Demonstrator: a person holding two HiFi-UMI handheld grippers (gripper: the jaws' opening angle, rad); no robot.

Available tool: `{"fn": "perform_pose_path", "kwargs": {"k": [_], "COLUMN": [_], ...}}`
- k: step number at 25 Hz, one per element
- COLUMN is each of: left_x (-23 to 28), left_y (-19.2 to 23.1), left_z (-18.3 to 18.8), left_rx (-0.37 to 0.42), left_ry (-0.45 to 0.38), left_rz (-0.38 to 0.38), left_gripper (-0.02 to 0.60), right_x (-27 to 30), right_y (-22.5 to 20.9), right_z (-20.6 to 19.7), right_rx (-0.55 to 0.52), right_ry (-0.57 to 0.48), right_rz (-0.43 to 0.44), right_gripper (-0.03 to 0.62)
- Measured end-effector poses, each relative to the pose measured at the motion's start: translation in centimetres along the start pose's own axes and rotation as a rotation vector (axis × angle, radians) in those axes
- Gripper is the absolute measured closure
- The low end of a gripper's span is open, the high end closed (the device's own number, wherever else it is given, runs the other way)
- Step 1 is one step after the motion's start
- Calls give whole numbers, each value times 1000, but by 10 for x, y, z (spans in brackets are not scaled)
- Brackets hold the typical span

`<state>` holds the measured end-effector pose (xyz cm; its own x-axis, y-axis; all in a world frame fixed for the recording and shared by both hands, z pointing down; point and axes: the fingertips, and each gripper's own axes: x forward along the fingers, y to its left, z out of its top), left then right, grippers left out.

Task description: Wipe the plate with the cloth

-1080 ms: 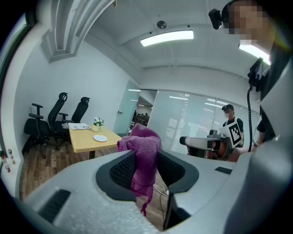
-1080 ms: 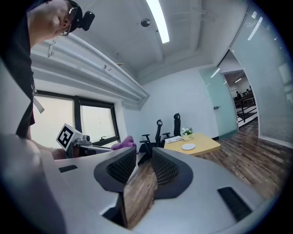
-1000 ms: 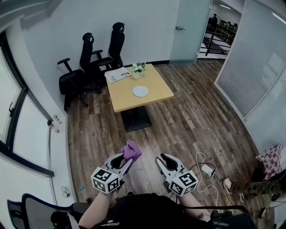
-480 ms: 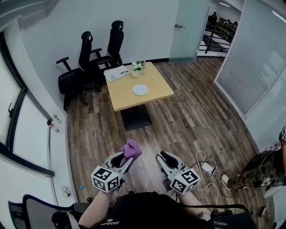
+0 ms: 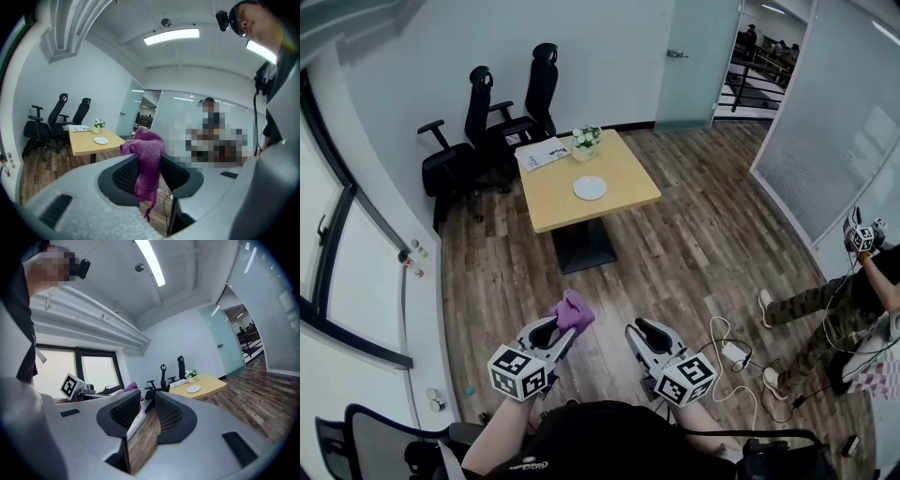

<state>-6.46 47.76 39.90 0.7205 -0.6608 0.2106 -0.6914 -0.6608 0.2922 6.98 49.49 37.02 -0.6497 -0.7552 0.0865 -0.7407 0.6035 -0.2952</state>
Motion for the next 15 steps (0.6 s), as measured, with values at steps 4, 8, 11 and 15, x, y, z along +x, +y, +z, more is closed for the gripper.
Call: {"fn": "perform_pose_path", "kwargs": {"k": [4, 8, 11, 15], "left_x": [16, 33, 44, 51], "left_y": [-15, -32, -40, -47], "left_z": [0, 2, 1, -4], "left_rx": [6, 12, 9, 2], "left_ry": [-1, -4, -7, -3], "left_rz": [6, 20, 36, 54], "left_gripper": [443, 443, 443, 443], "right_x": [-16, -33, -43, -50], "right_y": [-18, -39, -54, -67], "right_z": [3, 5, 4, 0], "right_rx": [-2, -7, -9, 9], "right_ry": [-5, 3, 18, 32], "right_rz": [9, 13, 20, 30], "right_gripper": [488, 490, 488, 488]}}
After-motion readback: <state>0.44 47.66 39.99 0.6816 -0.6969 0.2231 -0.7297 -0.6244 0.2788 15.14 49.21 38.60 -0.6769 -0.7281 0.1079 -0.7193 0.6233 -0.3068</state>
